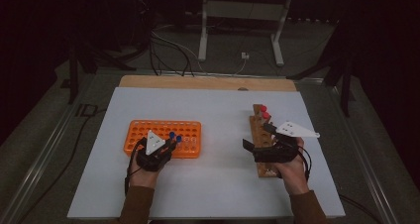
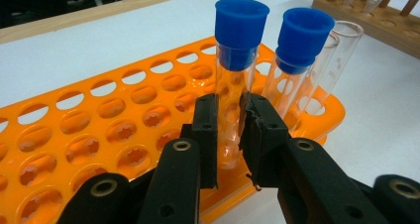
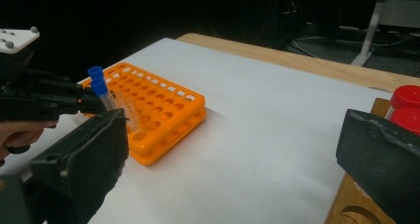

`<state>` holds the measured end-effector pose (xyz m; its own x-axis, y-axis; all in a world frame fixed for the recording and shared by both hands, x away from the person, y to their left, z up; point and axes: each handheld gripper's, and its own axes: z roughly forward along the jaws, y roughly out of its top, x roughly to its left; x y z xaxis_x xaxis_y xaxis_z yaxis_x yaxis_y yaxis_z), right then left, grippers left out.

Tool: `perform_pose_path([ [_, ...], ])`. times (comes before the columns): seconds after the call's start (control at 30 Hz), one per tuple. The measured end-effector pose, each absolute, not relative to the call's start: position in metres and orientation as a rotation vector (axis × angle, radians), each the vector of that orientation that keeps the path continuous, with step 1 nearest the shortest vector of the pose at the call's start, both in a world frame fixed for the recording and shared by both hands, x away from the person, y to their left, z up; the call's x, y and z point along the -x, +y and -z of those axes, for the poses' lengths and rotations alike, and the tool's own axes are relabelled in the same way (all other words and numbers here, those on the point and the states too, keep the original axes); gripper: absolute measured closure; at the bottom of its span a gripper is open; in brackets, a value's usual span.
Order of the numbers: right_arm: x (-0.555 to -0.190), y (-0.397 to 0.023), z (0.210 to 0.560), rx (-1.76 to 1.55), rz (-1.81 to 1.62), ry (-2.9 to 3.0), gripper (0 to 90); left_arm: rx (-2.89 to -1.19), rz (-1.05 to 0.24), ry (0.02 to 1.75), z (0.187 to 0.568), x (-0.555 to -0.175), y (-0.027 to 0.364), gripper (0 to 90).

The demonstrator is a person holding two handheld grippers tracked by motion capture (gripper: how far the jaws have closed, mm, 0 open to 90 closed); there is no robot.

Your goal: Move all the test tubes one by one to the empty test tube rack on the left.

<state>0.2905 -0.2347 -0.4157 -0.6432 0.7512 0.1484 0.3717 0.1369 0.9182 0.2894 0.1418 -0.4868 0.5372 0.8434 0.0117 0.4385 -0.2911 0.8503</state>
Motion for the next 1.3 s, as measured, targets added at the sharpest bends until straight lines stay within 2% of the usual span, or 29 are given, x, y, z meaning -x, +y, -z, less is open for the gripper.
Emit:
perform_pose_path([
  [0.43,-0.291,-0.235,0.416,-1.090,-1.505,2.075,0.0,-1.946,-0.547,1.079,0.491,-0.292,0.145,76.2],
  [0.97,-0.293,-0.237,0.417,-1.100,-1.488,2.067,0.0,-1.641,-0.454,1.034,0.466,-0.287,0.174,41.4],
  [1.3,-0.306,-0.243,0.418,-1.115,-1.395,2.020,0.0,-1.597,-0.443,0.987,0.454,-0.284,0.169,25.2],
])
